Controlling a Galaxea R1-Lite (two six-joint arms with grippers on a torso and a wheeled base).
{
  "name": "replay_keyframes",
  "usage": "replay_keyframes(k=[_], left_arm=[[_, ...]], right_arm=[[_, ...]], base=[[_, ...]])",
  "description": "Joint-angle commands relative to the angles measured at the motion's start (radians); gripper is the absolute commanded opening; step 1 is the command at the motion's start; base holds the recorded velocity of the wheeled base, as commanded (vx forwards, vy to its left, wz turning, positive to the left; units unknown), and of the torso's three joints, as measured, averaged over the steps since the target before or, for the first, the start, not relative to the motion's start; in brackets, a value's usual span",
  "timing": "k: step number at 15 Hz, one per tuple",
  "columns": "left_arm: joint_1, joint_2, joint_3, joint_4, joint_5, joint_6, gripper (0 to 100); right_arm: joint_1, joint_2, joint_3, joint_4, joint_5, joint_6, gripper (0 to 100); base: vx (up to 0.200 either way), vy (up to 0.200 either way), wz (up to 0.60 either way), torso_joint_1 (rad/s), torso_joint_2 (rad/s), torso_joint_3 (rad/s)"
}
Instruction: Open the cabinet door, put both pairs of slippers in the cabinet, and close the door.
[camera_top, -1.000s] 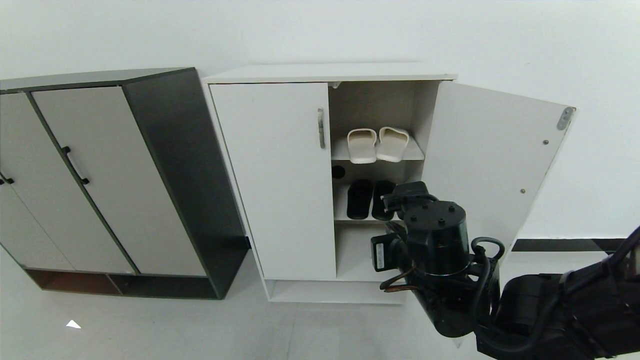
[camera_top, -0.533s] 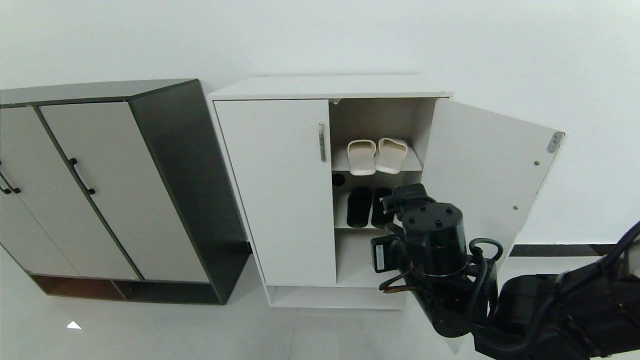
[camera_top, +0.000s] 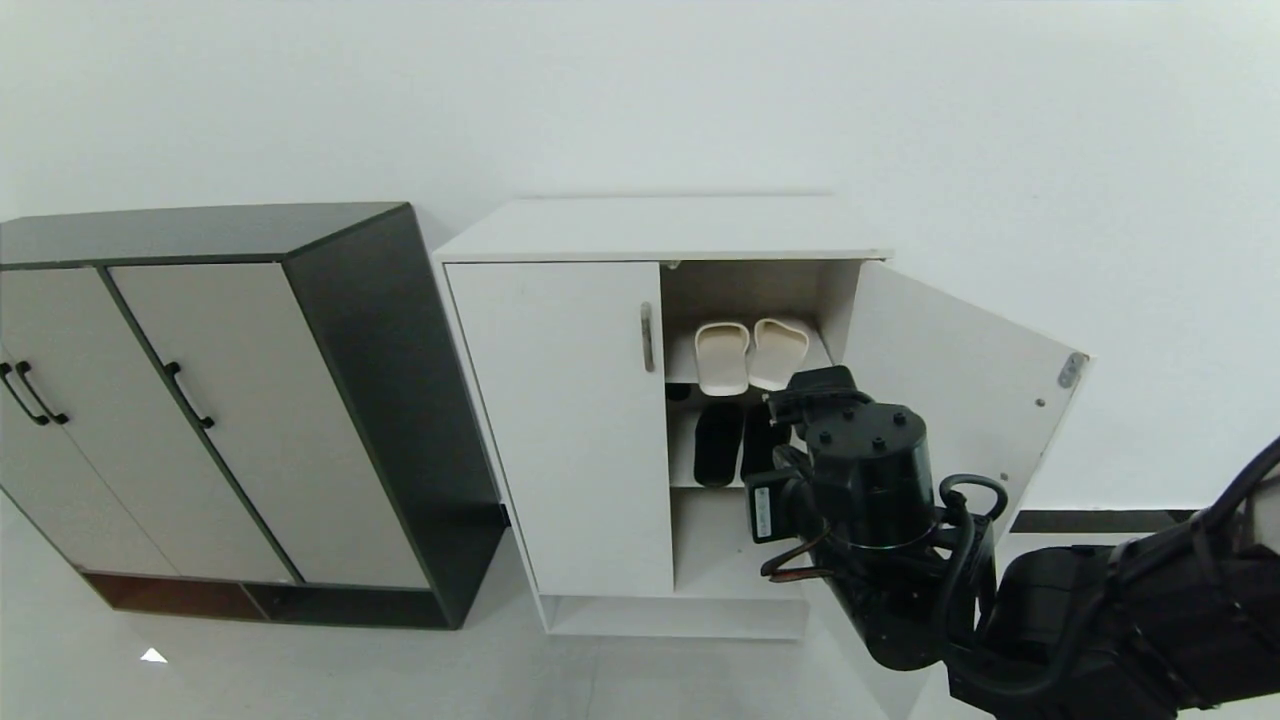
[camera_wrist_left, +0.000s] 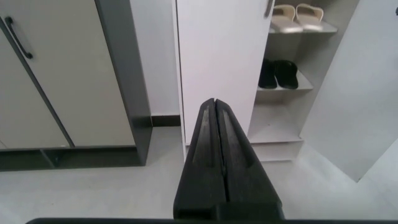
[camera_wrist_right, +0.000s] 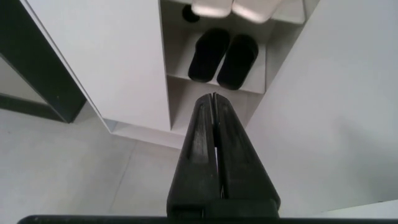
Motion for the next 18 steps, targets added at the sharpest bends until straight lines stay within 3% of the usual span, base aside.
replay_keyframes(k=[1, 18], left_arm=[[0.000, 0.001, 0.000, 0.000, 0.000, 0.000, 0], [0.000, 0.001, 0.000, 0.000, 0.000, 0.001, 0]], right_arm=[[0.000, 0.002, 0.000, 0.000, 0.000, 0.000, 0], [-0.026, 0.004, 0.000, -0.002, 0.000, -0.015, 0]], base=[[0.000, 0.000, 0.00, 0.163, -0.48, -0.315], [0.000, 0.000, 0.00, 0.214, -0.52, -0.310]])
